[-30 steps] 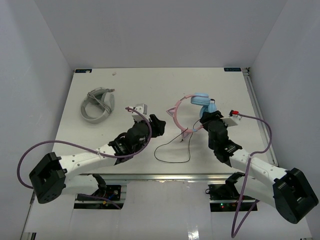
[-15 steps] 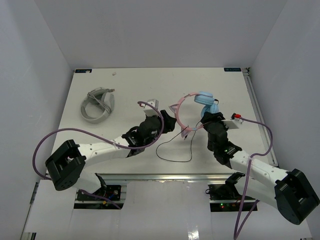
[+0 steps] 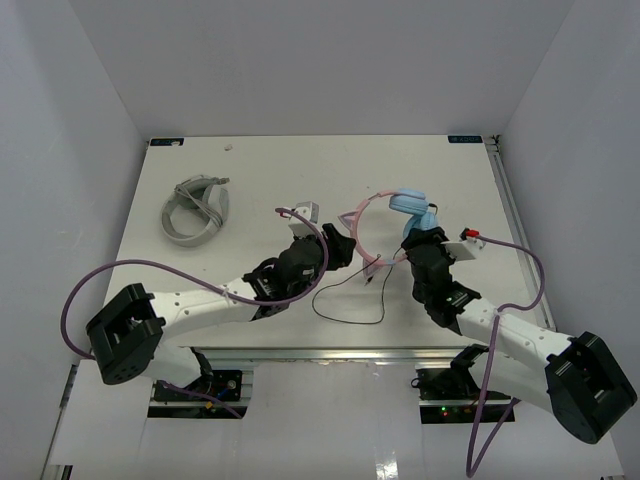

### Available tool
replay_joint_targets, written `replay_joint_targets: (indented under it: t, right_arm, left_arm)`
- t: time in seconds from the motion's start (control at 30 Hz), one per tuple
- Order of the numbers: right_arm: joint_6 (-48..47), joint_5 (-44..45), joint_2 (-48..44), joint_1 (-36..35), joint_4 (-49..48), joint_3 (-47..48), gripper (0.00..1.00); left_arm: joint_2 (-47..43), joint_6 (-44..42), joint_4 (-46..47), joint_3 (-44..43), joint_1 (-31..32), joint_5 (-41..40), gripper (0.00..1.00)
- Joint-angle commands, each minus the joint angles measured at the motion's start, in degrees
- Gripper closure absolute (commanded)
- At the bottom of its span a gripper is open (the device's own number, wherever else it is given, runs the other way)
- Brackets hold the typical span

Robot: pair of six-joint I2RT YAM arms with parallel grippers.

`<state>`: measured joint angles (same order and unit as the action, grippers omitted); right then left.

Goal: Wrap the headphones

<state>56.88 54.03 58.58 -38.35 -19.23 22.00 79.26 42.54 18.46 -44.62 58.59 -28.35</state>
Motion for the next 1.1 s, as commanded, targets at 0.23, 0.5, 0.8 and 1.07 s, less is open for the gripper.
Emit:
replay_joint_targets:
  t: [0.23, 0.5, 0.8, 1.07]
  right_arm:
    - [6.3, 4.3, 0.4, -0.6, -3.2, 3.2, 0.92]
    - [7.1, 4.9, 0.3, -1.6, -4.2, 2.2, 0.92]
    - [9.3, 6.7, -0.5, -2.5, -4.5, 0.1, 0.92]
    - [7.3, 6.7, -0.5, -3.0, -4.0, -0.3, 0.92]
  left_arm:
    - [6.9, 0.3, 0.2, -6.1, 0.4, -3.6, 0.39]
    - [12.3, 0.8, -0.4, -10.4, 0.9, -4.9, 0.42]
    - [16.4, 2.6, -2.1, -12.9, 1.5, -8.7, 0.61]
    - [18.4, 2.5, -5.0, -15.4, 1.9, -11.1, 0.99]
